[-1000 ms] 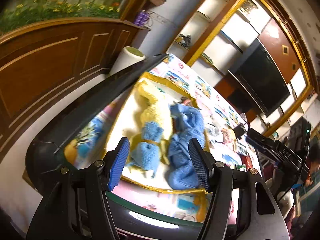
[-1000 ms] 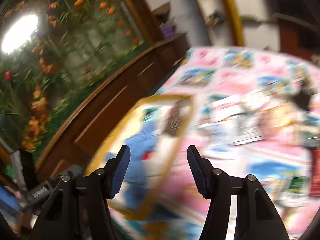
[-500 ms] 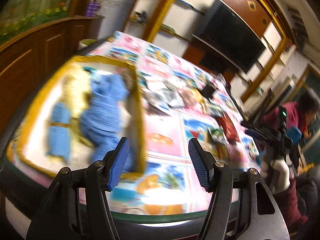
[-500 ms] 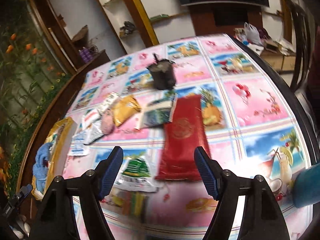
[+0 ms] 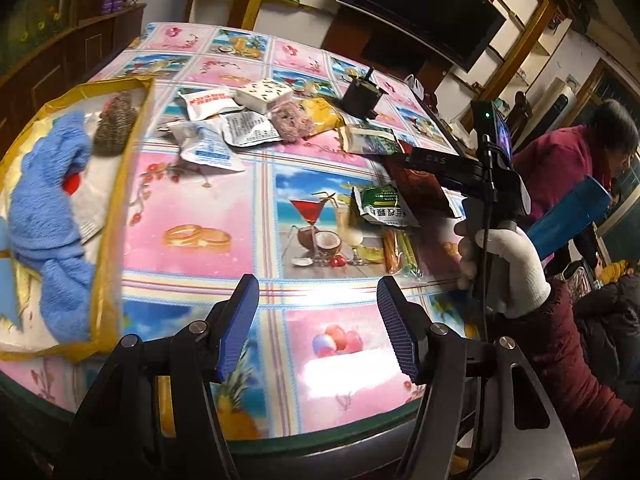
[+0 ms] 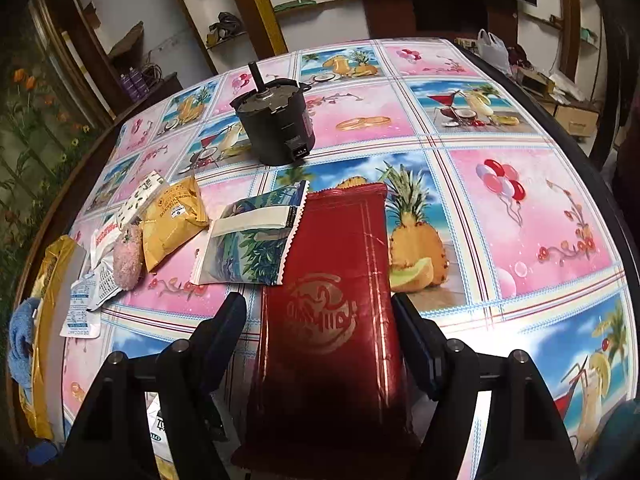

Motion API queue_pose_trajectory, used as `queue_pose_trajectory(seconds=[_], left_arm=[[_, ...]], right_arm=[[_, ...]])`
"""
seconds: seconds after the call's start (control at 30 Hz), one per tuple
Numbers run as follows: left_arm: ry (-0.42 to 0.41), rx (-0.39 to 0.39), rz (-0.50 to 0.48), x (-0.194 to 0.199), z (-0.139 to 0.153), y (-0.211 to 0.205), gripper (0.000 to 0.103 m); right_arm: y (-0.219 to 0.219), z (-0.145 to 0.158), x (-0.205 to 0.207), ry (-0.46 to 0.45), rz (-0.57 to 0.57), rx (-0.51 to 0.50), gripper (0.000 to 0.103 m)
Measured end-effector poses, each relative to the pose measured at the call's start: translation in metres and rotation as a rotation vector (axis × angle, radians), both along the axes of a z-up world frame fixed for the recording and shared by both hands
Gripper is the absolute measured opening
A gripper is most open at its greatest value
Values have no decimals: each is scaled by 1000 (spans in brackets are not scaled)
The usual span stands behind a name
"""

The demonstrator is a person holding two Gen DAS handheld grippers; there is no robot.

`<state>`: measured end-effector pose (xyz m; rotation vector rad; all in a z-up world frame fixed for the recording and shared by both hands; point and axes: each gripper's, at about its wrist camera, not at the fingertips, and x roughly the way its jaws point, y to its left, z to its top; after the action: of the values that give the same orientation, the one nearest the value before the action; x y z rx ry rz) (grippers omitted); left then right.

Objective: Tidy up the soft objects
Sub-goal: 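Grasp green-white medicine sachet with left tool while right tool grasps red foil bag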

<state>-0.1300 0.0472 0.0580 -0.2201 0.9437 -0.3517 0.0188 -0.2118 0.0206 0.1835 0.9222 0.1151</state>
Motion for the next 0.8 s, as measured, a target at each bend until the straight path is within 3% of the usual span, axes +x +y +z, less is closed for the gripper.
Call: queue_pose_trajectory(seconds=[0.07,0.13,0.37,0.57,0.7,0.8], left_arm=[[4,25,-11,6,-1,-9,62],[10,50,-29,15,-2,-19,62],[56,11,-119,61,-11,-66,62],[31,136,-174,104,-25,-111,61],[78,160,-184,127,-43,-125,61],[13,266,-208,124,-44,-140,60]], right_arm=[[3,-2,-1,-16,20,-51,72],[-1,-2,-4,-24,11,-80,61],[-35,1,-7,-4,-60,2,59],[-41,1,-7,1,-77,32,59],[-41,1,-7,0,-82,33,59],[-42,2,-6,1,-85,43,59]])
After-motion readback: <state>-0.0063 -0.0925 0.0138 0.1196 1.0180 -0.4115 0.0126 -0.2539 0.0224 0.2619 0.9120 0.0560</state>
